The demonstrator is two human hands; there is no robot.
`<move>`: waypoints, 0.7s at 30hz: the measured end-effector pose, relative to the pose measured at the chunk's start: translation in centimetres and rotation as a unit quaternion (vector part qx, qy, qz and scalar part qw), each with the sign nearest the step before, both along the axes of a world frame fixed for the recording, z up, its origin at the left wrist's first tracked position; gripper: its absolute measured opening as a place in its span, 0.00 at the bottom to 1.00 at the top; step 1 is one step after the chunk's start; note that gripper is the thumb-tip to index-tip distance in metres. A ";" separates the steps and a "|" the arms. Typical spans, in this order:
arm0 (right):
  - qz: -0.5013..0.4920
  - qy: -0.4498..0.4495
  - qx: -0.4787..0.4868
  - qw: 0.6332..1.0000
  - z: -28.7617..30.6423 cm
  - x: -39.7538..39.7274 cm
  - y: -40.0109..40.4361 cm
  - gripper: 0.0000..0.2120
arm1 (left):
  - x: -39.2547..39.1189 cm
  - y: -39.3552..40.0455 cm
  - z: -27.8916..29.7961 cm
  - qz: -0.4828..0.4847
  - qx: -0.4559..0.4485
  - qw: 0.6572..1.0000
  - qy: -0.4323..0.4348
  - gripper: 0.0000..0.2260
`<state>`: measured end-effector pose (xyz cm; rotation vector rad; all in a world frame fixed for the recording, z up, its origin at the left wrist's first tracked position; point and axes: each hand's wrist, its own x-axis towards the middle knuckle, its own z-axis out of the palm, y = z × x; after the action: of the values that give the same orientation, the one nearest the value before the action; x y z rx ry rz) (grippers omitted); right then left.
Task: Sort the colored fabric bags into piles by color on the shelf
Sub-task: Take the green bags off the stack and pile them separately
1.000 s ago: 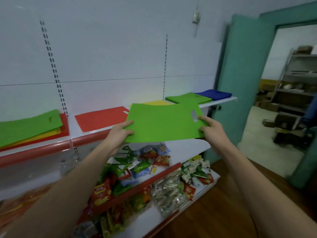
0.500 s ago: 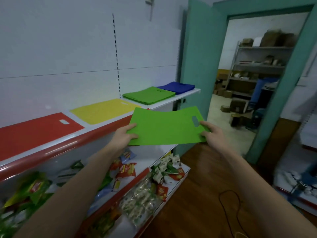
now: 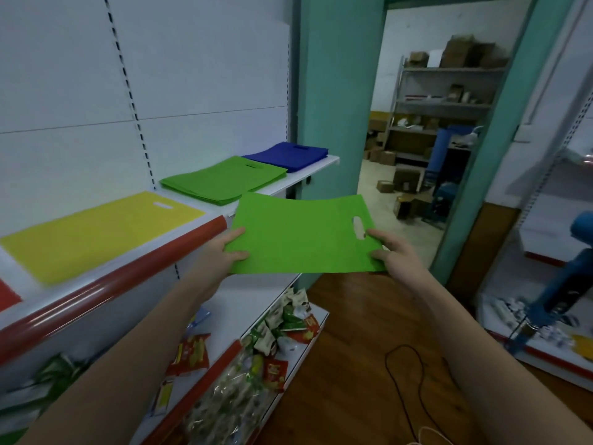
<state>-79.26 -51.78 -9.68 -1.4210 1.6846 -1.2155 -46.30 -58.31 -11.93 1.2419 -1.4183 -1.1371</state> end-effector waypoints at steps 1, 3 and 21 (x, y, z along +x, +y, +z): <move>0.005 -0.004 0.000 1.000 0.0 -0.6 -1.2 0.23 | -0.6 -0.9 -0.1 0.001 0.006 1.000 0.011 0.27; 0.018 -0.003 0.001 1.000 0.3 -1.8 -3.3 0.23 | -1.6 -2.4 -0.1 0.002 0.014 1.000 0.028 0.26; 0.188 -0.032 -0.046 0.980 5.8 -3.3 -25.6 0.23 | -3.8 -11.4 6.4 0.222 -0.061 0.968 -0.100 0.25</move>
<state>-82.58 -77.33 -3.88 -1.6467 1.2544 -1.1202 -50.06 -69.67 -5.55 1.5207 -1.2438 -0.6251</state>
